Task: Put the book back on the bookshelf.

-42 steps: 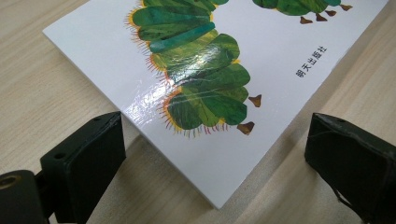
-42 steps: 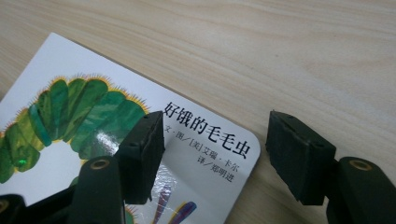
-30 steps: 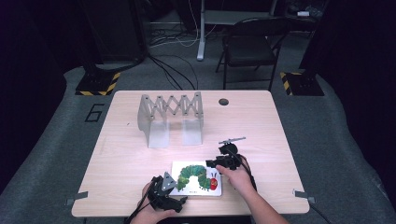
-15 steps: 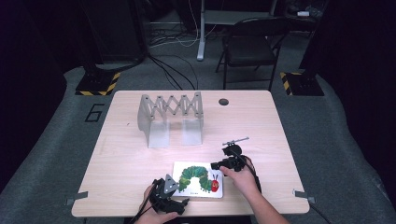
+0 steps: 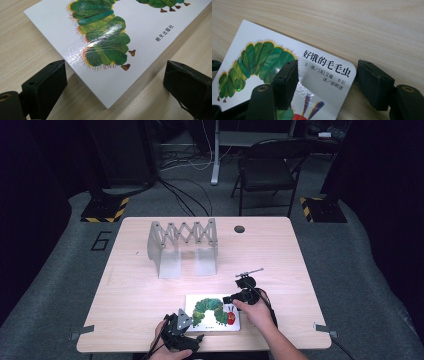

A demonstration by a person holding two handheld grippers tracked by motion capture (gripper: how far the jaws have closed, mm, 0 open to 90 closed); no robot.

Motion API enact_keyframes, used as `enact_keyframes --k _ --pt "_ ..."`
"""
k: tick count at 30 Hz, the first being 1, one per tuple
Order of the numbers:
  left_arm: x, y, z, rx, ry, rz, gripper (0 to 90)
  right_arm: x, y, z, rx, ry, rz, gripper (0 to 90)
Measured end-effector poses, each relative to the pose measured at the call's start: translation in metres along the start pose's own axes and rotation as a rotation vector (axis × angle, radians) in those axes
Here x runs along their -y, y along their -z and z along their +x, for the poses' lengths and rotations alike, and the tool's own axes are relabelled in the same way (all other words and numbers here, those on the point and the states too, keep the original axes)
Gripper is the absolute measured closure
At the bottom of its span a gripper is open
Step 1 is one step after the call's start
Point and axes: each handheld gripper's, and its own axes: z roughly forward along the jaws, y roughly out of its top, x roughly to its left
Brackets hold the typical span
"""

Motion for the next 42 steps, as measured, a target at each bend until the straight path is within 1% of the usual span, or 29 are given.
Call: enact_keyframes --k 3,5,6,7,9,12,13,16,18,20,21,23,25,26,28,30,31,34,35,38,40,42 --pt "0.0 -0.001 -0.001 -0.016 0.008 -0.01 4.9 -0.001 -0.001 -0.001 -0.007 -0.006 -0.014 34.3" --pt "0.0 -0.001 -0.001 -0.019 0.004 -0.008 4.5 -0.002 -0.001 -0.002 -0.005 -0.021 -0.017 35.8" --pt "0.0 -0.001 -0.001 -0.019 0.004 -0.008 4.1 -0.002 -0.001 -0.002 -0.009 -0.022 -0.017 36.4" --pt "0.0 -0.001 -0.001 -0.01 0.008 -0.007 3.6 -0.002 0.0 -0.002 -0.006 -0.02 -0.02 37.1" --pt "0.0 -0.002 -0.001 -0.011 0.01 -0.008 3.2 -0.002 0.0 -0.002 -0.006 -0.018 -0.02 37.5" --pt "0.0 -0.002 -0.001 -0.013 0.0 -0.007 1.9 -0.002 0.004 -0.002 -0.012 -0.011 -0.027 38.2" --pt "0.0 -0.002 -0.001 -0.013 0.0 -0.009 1.9 -0.002 0.005 -0.001 -0.016 -0.023 -0.028 38.6" --pt "0.0 -0.002 -0.001 -0.015 0.001 -0.007 1.5 -0.003 0.009 -0.001 -0.021 -0.016 -0.043 39.1" --pt "0.0 -0.002 -0.001 -0.008 0.007 -0.002 1.2 -0.002 0.01 0.0 -0.019 -0.011 -0.044 39.1" --pt "0.0 -0.003 -0.001 -0.011 0.008 -0.007 0.8 -0.002 0.011 0.0 -0.018 -0.01 -0.042 39.1" --pt "0.0 -0.003 -0.001 -0.021 0.005 -0.004 0.6 -0.003 0.012 0.001 -0.016 -0.007 -0.045 39.1" --pt "0.0 -0.004 -0.002 -0.027 0.011 -0.012 0.2 -0.003 0.014 0.002 -0.018 -0.002 -0.051 39.2" --pt "0.0 -0.004 -0.002 -0.028 0.016 -0.011 0.0 -0.003 0.016 0.003 -0.02 0.001 -0.056 39.4" --pt "0.0 -0.004 -0.003 -0.031 0.021 -0.012 0.0 -0.003 0.017 0.004 -0.021 -0.006 -0.054 39.6" --pt "-0.001 -0.004 -0.003 -0.034 0.027 -0.01 0.0 -0.003 0.019 0.004 -0.021 0.006 -0.058 39.6" --pt "-0.001 -0.004 -0.004 -0.036 0.033 -0.011 0.0 -0.003 0.02 0.005 -0.022 0.004 -0.062 39.6" --pt "-0.001 -0.005 -0.005 -0.052 0.043 -0.021 0.0 -0.003 0.02 0.005 -0.022 0.006 -0.062 39.6" --pt "-0.002 -0.005 -0.004 -0.054 0.036 -0.01 0.0 -0.003 0.021 0.006 -0.02 0.012 -0.064 39.6" --pt "-0.002 -0.006 -0.005 -0.057 0.047 -0.016 0.0 -0.003 0.022 0.006 -0.016 0.011 -0.066 39.5" --pt "-0.002 -0.005 -0.005 -0.053 0.048 -0.008 0.0 -0.003 0.023 0.007 -0.021 0.01 -0.068 39.5" --pt "-0.003 -0.006 -0.006 -0.066 0.058 -0.012 0.0 -0.004 0.024 0.007 -0.02 0.011 -0.069 39.6" --pt "-0.003 -0.006 -0.005 -0.071 0.048 -0.008 0.0 -0.004 0.025 0.008 -0.022 0.012 -0.074 39.6"
